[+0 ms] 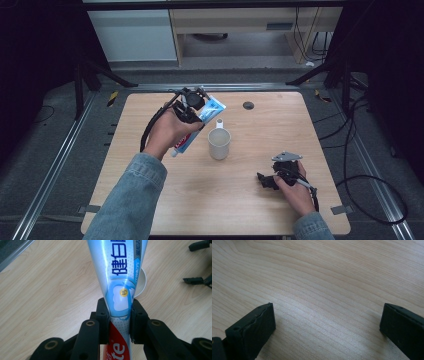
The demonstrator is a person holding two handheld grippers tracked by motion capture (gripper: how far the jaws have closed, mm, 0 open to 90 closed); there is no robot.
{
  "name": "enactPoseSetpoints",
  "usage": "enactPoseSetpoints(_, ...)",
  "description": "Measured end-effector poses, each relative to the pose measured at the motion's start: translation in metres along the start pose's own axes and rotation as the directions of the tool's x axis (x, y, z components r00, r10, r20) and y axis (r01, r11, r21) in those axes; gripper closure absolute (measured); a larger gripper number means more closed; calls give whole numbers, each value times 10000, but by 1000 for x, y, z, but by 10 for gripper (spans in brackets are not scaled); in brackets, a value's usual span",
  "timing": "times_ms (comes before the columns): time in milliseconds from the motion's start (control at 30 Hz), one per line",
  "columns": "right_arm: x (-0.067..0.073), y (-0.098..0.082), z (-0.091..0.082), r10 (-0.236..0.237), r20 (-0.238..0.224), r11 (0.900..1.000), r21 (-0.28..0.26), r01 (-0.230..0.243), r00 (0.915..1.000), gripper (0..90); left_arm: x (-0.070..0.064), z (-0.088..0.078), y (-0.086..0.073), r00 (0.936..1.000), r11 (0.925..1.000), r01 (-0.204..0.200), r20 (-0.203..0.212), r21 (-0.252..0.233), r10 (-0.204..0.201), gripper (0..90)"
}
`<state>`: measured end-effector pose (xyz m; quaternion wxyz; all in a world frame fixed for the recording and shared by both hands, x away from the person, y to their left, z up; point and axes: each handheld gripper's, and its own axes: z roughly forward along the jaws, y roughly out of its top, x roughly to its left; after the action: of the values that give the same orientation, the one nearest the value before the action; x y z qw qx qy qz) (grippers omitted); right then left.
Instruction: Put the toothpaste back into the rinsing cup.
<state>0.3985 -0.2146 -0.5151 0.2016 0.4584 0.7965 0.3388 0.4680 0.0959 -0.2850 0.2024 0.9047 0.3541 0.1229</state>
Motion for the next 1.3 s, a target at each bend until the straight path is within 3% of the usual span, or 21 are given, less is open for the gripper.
enactPoseSetpoints(300,0,0,0,-2,0,10000,2,2,10000,4,-4,-6,3,9999,9979,129,-54,-630,-133,728)
enactPoseSetpoints(567,0,0,0,6,-4,10000,1,-6,10000,4,-19,3,6,10000,9958,71,38,-917,-68,727)
enactPoseSetpoints(700,0,0,0,3,-3,10000,0,-3,10000,4,-20,5,6,9996,9931,268,29,-1145,-267,727)
enactPoseSetpoints(833,0,0,0,-2,-3,10000,2,2,10000,4,-20,6,3,9979,9856,625,-70,-1569,-644,727)
enactPoseSetpoints(867,0,0,0,8,0,10000,6,-8,10000,4,-21,6,2,9968,9808,756,-110,-1799,-788,727)
enactPoseSetpoints(1000,0,0,0,24,-4,10000,15,-24,10000,4,-24,6,0,9959,9741,836,-162,-2100,-889,726)
enactPoseSetpoints(1133,0,0,0,-2,13,10000,8,2,10000,4,-25,2,-5,9939,9653,798,-541,-2485,-961,726)
enactPoseSetpoints(1200,0,0,0,-3,5,10000,2,3,10000,4,-26,1,-8,9920,9578,933,-569,-2718,-1128,727)
enactPoseSetpoints(1300,0,0,0,3,11,10000,5,-3,10000,4,-26,-1,-11,9909,9532,986,-598,-2860,-1204,727)
